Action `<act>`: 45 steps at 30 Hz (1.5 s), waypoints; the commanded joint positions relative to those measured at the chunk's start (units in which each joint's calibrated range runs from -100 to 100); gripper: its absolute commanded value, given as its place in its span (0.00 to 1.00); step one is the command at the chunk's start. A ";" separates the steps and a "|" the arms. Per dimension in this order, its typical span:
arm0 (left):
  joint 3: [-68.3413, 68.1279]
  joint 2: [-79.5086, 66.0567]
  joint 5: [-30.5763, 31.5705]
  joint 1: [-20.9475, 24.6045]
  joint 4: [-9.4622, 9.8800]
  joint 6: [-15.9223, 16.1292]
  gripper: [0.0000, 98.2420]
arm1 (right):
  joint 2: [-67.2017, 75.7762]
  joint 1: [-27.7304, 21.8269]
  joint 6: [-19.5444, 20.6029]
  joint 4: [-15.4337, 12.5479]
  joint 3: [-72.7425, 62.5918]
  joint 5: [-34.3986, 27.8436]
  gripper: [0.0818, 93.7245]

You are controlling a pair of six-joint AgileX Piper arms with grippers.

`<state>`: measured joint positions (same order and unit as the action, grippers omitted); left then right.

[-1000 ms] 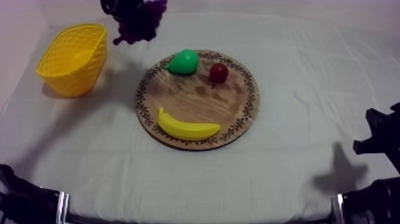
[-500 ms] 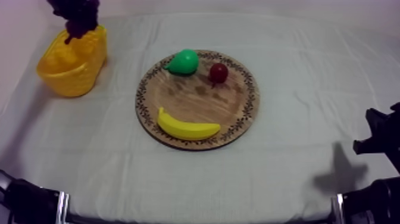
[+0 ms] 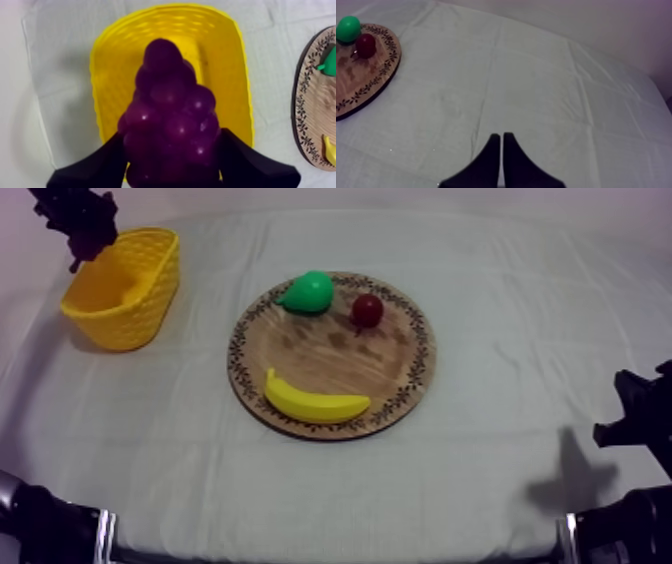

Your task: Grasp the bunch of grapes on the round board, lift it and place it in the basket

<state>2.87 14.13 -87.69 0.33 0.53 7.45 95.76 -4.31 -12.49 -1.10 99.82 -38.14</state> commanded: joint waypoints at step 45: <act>2.37 16.64 -0.82 0.99 -0.91 -2.51 0.97 | 0.00 0.02 0.01 0.00 -0.04 0.00 0.00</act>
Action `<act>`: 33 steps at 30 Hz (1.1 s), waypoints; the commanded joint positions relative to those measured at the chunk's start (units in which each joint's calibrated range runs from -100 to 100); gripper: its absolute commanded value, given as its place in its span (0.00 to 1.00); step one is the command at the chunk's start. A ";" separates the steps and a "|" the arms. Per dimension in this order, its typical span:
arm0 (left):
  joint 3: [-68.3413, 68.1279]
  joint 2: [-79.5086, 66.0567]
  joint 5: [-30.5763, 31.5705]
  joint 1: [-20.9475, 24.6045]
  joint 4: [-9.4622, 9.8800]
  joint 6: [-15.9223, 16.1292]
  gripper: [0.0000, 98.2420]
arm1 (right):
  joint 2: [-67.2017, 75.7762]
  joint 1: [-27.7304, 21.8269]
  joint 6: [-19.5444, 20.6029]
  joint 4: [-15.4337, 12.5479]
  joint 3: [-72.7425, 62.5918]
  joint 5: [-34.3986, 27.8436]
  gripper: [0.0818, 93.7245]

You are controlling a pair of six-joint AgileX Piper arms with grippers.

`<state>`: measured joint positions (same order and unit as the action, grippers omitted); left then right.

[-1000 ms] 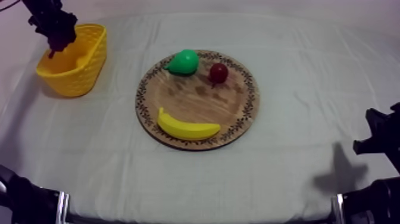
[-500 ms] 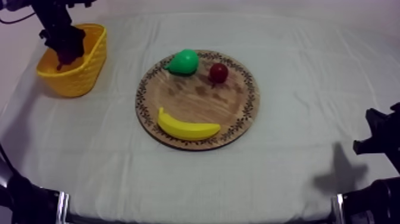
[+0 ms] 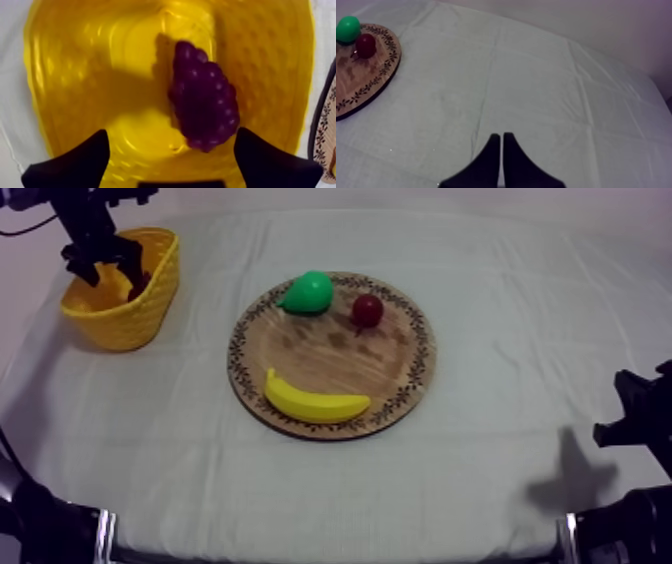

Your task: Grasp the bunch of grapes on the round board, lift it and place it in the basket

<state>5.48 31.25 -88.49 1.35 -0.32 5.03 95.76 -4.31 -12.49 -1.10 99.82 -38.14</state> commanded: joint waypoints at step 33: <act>-44.88 -55.61 19.95 -1.16 -3.49 1.99 0.55 | 0.00 0.02 0.01 0.00 -0.04 0.00 0.00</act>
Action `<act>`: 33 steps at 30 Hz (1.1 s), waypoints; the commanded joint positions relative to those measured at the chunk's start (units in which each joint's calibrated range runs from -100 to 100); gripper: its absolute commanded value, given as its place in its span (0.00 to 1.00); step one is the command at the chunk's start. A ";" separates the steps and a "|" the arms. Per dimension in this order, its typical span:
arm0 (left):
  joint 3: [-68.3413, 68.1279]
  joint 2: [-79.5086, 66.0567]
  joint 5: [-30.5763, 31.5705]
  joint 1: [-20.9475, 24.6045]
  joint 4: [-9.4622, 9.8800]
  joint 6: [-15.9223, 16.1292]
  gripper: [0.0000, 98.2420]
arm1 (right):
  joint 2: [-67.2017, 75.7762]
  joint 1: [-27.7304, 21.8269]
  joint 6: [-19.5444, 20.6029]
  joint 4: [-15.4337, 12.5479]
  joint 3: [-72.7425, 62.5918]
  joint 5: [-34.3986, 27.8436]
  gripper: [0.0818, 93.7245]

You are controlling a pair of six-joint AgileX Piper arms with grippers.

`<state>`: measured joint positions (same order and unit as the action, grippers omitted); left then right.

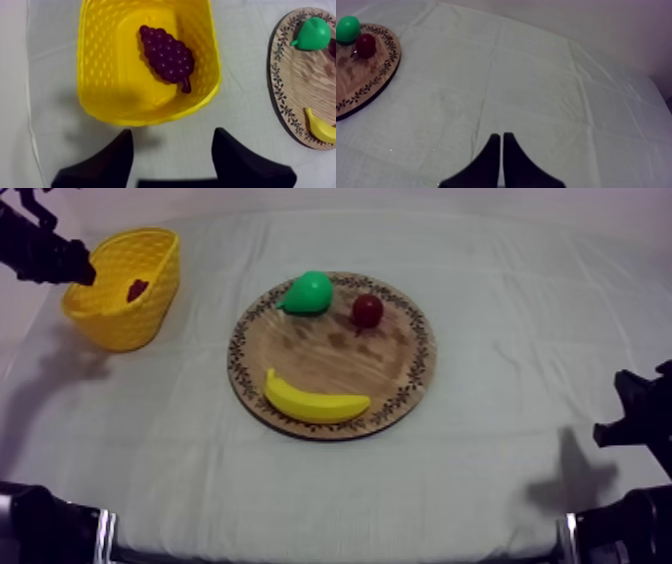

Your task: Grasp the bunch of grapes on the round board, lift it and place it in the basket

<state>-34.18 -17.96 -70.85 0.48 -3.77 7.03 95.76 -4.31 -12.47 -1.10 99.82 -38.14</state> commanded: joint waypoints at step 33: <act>-58.12 -64.77 28.67 -7.55 1.18 -4.89 0.00 | 0.00 0.02 -0.01 0.00 -0.04 0.00 0.00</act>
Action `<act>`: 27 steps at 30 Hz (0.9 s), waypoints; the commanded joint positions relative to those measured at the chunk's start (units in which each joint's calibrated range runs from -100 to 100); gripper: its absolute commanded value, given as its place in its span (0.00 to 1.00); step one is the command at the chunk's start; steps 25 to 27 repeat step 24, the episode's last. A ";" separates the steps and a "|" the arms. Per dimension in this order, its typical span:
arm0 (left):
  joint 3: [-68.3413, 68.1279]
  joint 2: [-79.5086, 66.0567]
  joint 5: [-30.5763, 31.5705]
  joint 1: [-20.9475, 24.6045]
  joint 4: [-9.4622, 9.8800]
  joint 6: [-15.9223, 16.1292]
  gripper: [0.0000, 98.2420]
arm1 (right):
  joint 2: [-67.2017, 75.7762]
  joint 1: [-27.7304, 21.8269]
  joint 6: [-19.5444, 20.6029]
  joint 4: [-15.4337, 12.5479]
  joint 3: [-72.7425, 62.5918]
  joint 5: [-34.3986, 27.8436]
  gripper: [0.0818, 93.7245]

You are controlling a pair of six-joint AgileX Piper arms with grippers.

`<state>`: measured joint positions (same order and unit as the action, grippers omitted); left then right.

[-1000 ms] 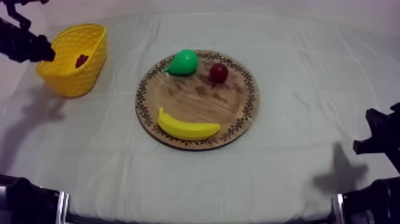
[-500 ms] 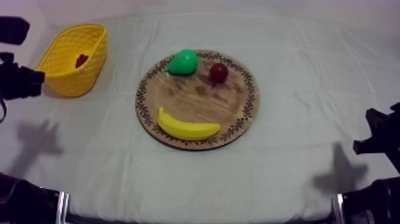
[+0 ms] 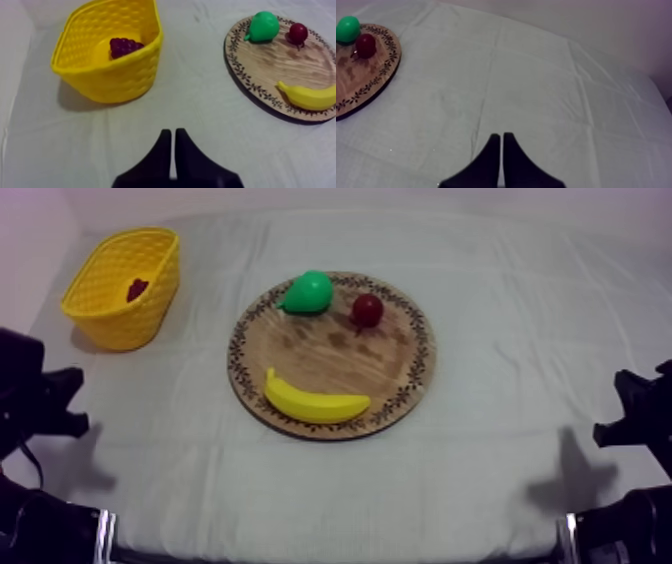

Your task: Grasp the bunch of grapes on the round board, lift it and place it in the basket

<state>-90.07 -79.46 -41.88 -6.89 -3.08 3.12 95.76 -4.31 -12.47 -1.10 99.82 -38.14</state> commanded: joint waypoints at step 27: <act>-9.67 -20.44 9.14 0.53 5.09 -12.77 0.00 | 0.00 -0.05 -0.01 0.00 -0.04 0.00 0.00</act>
